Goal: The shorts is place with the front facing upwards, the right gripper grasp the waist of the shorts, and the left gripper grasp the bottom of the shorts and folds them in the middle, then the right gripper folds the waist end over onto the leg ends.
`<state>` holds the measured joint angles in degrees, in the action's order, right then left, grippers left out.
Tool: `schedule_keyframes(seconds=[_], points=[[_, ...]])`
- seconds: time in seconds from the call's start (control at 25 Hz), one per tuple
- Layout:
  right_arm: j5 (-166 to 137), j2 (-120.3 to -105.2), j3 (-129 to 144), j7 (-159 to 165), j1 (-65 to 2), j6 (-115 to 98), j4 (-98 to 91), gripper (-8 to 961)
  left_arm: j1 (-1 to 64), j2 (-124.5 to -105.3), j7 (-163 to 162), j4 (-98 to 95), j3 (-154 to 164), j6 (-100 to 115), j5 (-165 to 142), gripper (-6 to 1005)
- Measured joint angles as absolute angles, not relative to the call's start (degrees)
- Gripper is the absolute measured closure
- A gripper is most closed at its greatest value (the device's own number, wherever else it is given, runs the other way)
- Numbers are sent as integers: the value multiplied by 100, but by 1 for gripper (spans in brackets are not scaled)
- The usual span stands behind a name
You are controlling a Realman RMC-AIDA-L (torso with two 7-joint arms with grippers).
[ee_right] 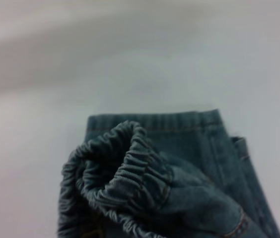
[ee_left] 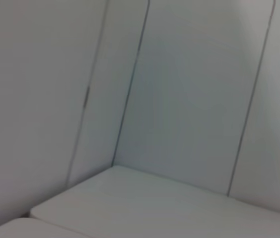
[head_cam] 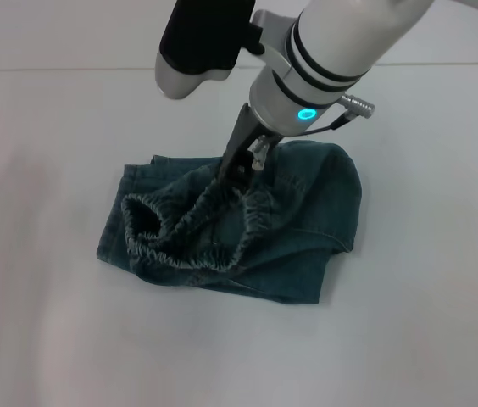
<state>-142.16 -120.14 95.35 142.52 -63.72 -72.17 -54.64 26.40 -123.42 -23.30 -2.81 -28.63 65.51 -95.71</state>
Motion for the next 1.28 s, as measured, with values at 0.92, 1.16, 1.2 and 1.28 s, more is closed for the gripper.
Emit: schedule_keyframes(seconds=[0.92,1.16,1.2,1.28], points=[[-12327,-12084,9988,12742,-6054,-4057,-4522,892,2621,-12279,-2316,-339,-3228,6614,-9612,987],[-11565,-12063,9979,12360,-5767,-3592,-4423,792,2621,-12289,-2306,-320,-3211,6603,-9622,986],[-11162,-12040,9822,12172,-5542,-3534,-4522,763,2623,-12289,-2306,-319,-3201,6602,-9622,986],[-10899,-12024,9652,11978,-5385,-3546,-4598,705,2625,-12287,-2316,-319,-3156,6603,-9624,986]])
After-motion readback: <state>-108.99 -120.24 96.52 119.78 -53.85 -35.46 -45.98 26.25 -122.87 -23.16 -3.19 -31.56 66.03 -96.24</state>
